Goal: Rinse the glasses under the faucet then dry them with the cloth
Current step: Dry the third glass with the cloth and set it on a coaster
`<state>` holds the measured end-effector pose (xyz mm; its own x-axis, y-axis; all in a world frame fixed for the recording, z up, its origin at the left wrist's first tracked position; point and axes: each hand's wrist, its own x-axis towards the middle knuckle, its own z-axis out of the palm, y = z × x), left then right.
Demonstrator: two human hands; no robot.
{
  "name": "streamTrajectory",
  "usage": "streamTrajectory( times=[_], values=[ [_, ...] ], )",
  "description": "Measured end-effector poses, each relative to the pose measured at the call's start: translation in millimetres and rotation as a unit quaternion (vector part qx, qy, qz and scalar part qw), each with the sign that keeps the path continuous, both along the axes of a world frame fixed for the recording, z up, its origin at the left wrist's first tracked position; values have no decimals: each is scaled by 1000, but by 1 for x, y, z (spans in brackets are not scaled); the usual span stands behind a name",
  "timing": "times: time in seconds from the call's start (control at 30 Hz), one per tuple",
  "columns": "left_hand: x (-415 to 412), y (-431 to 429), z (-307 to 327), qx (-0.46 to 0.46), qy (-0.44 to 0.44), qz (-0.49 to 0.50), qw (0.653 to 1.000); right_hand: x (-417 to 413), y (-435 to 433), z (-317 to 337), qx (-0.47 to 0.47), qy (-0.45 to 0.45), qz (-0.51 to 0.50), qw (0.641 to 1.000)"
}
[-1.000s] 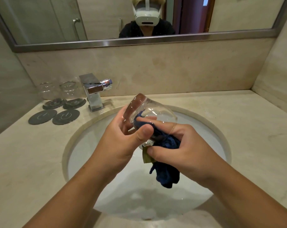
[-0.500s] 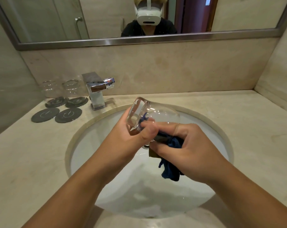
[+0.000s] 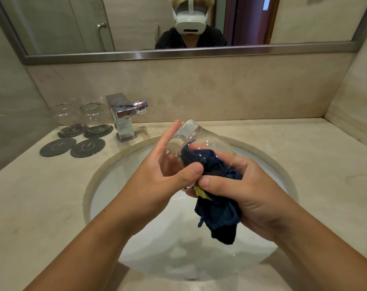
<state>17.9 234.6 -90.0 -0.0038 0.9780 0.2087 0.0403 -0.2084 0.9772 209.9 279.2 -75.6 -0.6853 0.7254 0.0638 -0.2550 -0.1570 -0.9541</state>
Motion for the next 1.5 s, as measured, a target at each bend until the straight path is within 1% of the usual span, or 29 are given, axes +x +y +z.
streamTrajectory(
  times=[0.13, 0.2, 0.27, 0.33, 0.4, 0.47, 0.57, 0.7, 0.77, 0.83, 0.97, 1.07, 1.13, 1.23, 1.3, 1.37, 1.5],
  values=[
    [3, 2, -3, -17, 6, 26, 1000, -4, -3, -3, 129, -75, -44, 988],
    [5, 3, -4, -16, 14, 42, 999, -4, -3, -2, 144, -88, -36, 985],
    [4, 3, -5, -14, 14, 47, 999, -3, -3, -1, 113, -61, -11, 992],
    [3, 4, -4, -7, 13, 39, 999, -1, -1, -1, 40, -16, 17, 999],
    [3, 3, -2, 2, -2, 25, 1000, 1, 2, -2, -19, 24, 38, 999],
    [5, 3, -1, 7, -17, 14, 1000, 1, 5, -4, -43, 49, 45, 997],
    [7, 1, -2, 4, -19, 8, 1000, 0, 6, -6, -25, 36, 5, 999],
    [10, 1, -3, -15, -7, 29, 999, -3, 1, -6, 109, -56, -46, 991],
    [13, 2, -5, -29, -2, 42, 999, -5, -2, -5, 124, -69, -42, 989],
    [12, 2, -5, -42, -15, 43, 998, -6, -1, -6, 102, -54, -26, 993],
    [3, 3, -3, -39, -17, 21, 999, -2, 5, -7, -15, 15, 6, 1000],
    [5, 2, -3, -29, -25, 4, 999, -1, 7, -7, -33, 37, -1, 999],
    [10, 2, -3, -31, -32, 5, 999, -2, 5, -6, 10, 13, -30, 999],
    [15, 2, -5, -36, -33, 19, 999, -4, 0, -5, 129, -70, -59, 988],
    [17, 1, -8, -46, -36, 37, 998, -5, -3, -3, 149, -86, -52, 984],
    [14, 1, -7, -50, -47, 35, 997, -6, -3, -3, 130, -66, -37, 989],
    [10, -3, -1, -26, -41, -6, 999, -3, 2, -6, 4, 26, 5, 1000]
  ],
)
